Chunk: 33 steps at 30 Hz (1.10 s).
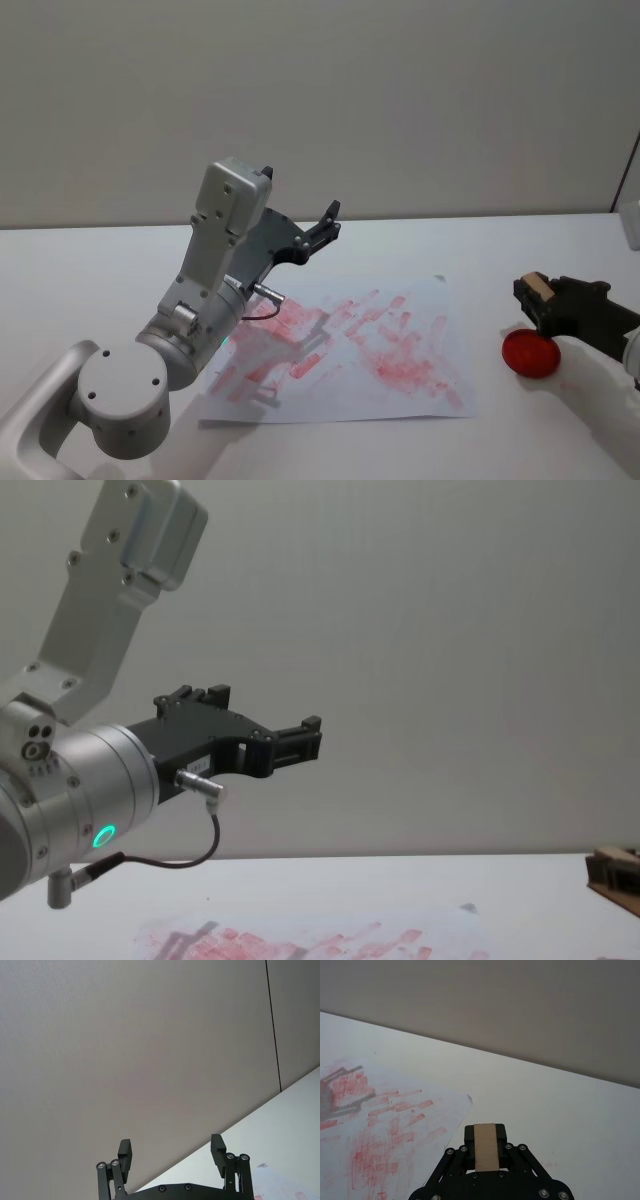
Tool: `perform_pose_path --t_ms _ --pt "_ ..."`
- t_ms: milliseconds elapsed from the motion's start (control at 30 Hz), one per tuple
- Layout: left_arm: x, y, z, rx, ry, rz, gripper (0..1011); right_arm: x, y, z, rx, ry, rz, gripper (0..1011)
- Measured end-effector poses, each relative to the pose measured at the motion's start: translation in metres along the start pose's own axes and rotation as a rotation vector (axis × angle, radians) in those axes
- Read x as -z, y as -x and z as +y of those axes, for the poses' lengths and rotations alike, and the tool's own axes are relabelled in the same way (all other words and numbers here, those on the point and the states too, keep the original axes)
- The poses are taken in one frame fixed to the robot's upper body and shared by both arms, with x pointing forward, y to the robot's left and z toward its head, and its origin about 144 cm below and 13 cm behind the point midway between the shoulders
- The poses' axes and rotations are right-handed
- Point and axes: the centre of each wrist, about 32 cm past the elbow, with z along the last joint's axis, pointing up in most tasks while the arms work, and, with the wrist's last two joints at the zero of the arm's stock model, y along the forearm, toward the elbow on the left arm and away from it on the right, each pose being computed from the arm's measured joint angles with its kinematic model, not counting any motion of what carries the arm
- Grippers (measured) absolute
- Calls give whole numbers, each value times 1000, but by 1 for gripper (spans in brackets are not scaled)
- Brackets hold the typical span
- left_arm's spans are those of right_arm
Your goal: Use the one hand to pick up the stamp and affix it onto the A4 paper.
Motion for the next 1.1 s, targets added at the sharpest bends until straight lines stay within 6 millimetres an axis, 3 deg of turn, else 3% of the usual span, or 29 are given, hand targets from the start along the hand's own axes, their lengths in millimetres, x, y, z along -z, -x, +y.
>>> perform_pose_path --t_ms 633,1100 --pt "0 0 0 0 0 0 1001 11 0 13 -37 89 9 220" --pt "0 0 0 0 0 0 1001 15 4 11 -21 109 7 220"
